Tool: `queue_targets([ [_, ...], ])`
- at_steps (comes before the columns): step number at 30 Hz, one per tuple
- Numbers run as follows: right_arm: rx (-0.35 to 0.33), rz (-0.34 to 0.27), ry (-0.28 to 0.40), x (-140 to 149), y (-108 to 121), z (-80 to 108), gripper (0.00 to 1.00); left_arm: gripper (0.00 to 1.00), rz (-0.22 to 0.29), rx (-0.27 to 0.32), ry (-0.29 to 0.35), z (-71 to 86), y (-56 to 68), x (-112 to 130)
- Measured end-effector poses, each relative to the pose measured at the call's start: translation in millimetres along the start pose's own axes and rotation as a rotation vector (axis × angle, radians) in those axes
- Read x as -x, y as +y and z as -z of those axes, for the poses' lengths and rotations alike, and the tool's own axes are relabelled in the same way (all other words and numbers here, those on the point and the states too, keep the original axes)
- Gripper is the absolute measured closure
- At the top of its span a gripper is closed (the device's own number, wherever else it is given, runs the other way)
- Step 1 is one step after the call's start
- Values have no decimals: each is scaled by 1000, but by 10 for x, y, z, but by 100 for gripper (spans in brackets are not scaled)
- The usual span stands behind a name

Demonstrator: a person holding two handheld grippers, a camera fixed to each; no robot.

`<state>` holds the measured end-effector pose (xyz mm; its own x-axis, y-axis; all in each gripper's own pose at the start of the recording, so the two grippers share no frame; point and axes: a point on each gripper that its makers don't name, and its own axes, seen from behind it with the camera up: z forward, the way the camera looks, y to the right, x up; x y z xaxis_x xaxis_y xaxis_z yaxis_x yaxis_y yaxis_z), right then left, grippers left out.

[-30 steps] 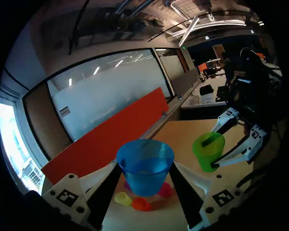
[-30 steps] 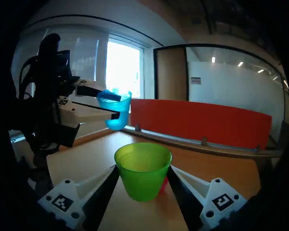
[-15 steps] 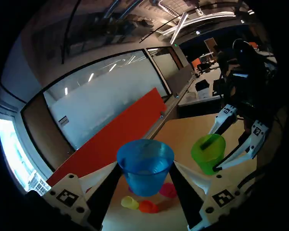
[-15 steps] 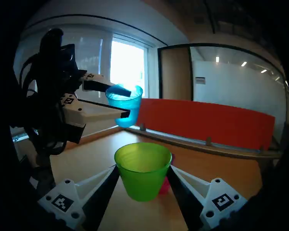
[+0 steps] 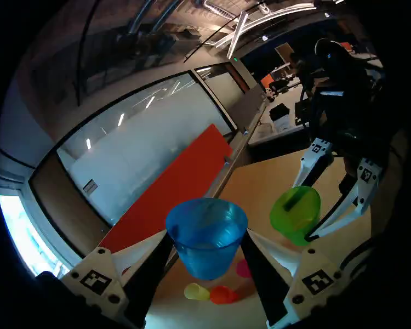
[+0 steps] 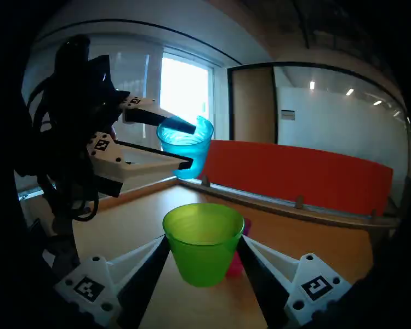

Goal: Pour water

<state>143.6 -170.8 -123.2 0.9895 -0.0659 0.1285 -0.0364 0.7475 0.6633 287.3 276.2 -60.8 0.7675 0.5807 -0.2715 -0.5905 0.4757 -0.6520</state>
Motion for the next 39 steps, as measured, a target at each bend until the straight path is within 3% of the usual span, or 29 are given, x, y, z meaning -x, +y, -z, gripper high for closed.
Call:
queue_targets([
  [22, -18, 1, 2, -4, -33, -44, 12, 16, -114, 15, 9, -72, 64, -108],
  [29, -18, 2, 6, -16, -25, -63, 12, 16, -178, 16, 13, -104, 58, -141],
  [39, -17, -4, 16, -63, -10, -64, 12, 16, -214, 27, 23, -170, 81, -182],
])
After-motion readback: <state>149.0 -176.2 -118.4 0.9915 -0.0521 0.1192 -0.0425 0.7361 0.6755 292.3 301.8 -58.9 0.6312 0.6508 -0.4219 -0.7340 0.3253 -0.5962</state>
